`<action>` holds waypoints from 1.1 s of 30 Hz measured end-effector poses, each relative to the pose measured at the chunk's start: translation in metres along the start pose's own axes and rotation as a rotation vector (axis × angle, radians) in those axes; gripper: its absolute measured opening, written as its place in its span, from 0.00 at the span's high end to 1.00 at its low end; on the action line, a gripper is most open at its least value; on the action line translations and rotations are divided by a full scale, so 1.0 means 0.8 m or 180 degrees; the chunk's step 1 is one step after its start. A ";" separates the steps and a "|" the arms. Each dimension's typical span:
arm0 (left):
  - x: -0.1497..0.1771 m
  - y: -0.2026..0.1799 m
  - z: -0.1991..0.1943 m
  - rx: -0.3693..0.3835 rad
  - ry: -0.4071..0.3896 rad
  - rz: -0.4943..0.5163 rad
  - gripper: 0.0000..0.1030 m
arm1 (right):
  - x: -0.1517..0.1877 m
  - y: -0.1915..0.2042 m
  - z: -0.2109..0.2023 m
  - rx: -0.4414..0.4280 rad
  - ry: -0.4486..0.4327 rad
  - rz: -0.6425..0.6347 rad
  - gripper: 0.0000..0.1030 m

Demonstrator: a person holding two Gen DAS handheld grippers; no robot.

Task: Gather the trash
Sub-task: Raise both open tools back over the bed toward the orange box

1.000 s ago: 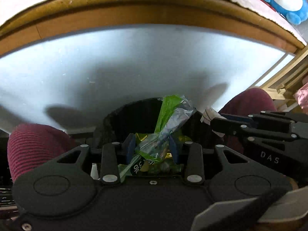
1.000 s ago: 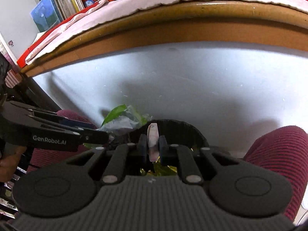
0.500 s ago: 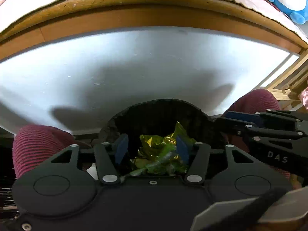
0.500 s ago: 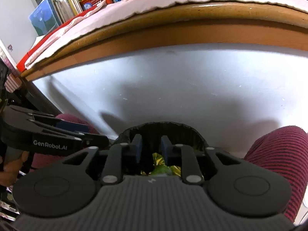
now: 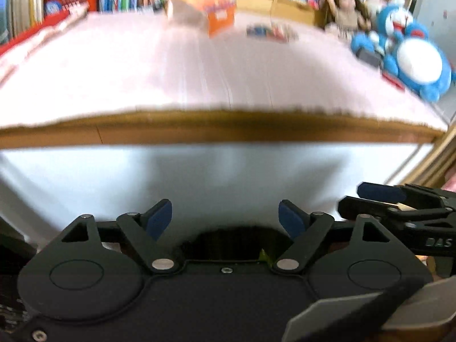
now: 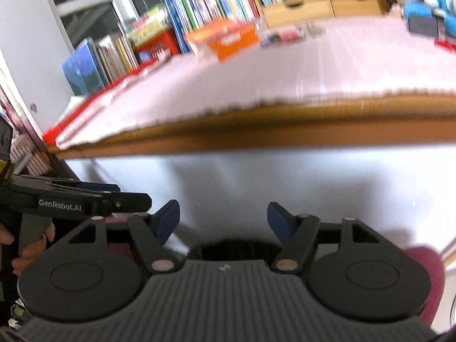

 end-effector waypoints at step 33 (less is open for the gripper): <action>-0.348 0.095 0.153 -0.0151 -0.1298 -0.1034 0.12 | -0.259 -0.076 0.183 0.0868 -0.0540 -0.0386 0.00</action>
Point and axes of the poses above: each gripper's, at about its wrist camera, not at the fingertips, and z roughly the way its jaws point, y to its left, x to its underside, the point moved 8 cm from there along z, roughly the way its jaws point, and after that the axes turned 8 degrees about x, right-handed, at the moved point
